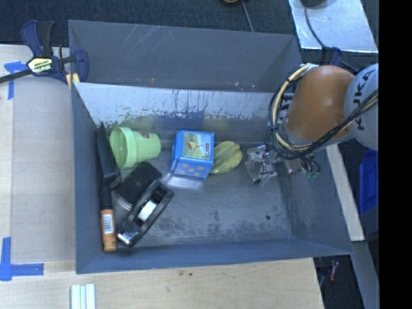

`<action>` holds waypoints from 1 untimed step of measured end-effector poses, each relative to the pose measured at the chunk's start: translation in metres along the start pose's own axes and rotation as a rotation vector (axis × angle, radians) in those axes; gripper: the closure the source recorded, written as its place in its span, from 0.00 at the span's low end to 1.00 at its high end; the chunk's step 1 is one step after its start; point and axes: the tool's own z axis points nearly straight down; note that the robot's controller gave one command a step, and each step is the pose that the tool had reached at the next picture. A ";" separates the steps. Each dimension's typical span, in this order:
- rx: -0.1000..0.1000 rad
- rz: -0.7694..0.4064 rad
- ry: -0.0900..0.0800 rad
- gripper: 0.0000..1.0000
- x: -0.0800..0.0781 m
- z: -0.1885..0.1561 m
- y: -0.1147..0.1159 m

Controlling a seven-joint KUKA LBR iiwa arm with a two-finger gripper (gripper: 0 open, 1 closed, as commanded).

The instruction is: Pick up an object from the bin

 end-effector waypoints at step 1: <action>0.006 -0.006 -0.006 1.00 0.009 0.003 0.022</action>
Offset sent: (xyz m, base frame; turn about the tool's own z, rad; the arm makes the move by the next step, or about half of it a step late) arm -0.0276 0.0325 -0.0191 -0.2359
